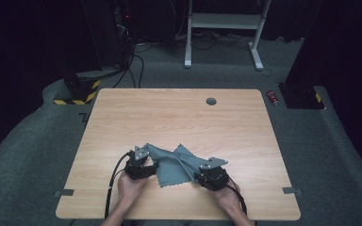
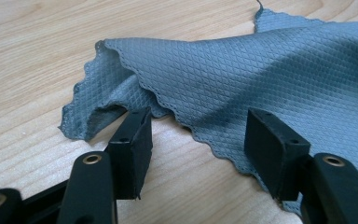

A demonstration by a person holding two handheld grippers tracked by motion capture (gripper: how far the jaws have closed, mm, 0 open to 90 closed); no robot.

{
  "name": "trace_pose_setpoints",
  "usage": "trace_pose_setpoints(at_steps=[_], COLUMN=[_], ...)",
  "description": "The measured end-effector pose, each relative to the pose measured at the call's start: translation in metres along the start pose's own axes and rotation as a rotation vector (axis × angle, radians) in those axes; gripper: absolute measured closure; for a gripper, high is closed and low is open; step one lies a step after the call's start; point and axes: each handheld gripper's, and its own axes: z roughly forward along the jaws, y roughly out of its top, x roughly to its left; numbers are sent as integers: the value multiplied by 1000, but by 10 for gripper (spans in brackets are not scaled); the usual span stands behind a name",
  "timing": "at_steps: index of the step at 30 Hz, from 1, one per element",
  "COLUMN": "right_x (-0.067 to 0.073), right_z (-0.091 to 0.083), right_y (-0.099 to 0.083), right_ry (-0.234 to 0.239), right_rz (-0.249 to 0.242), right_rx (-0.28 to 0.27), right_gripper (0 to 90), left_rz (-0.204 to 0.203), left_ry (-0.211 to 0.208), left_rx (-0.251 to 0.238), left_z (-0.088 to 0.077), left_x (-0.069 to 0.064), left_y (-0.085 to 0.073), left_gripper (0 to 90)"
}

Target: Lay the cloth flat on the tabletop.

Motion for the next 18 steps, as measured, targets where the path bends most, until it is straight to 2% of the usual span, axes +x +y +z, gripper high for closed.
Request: trace_pose_setpoints(at_steps=[2, 3, 5, 9, 10, 11, 12, 13, 18], right_x=[-2, -5, -10, -18, -22, -22, -26, -26, -30], right_z=[-1, -2, -5, -6, -1, -1, 8, 8, 37], right_y=[1, 3, 11, 27, 37, 37, 48, 48, 70], right_ry=[8, 9, 9, 7, 5, 5, 14, 14, 8], right_rz=[10, 22, 54, 64, 62, 62, 74, 74, 72], right_rx=[-11, -23, -58, -105, -102, -102, -68, -68, -17], right_gripper=[659, 651, 629, 602, 605, 605, 635, 635, 660], left_rz=[2, 19, 18, 10, 1, 1, -1, -2, -2], left_ry=[8, 17, 19, 29, 37, 37, 39, 41, 41], left_rx=[-15, -24, -23, -21, -18, -18, -18, -18, -16], left_z=[1, 1, 1, 2, 1, 1, 2, 1, 1], left_x=[0, -1, -1, -1, -1, -1, -1, -1, -1], left_y=[-2, -3, -3, -3, -3, -3, -3, -3, -3], left_gripper=[421, 421, 416, 392, 364, 360, 357, 357, 355])
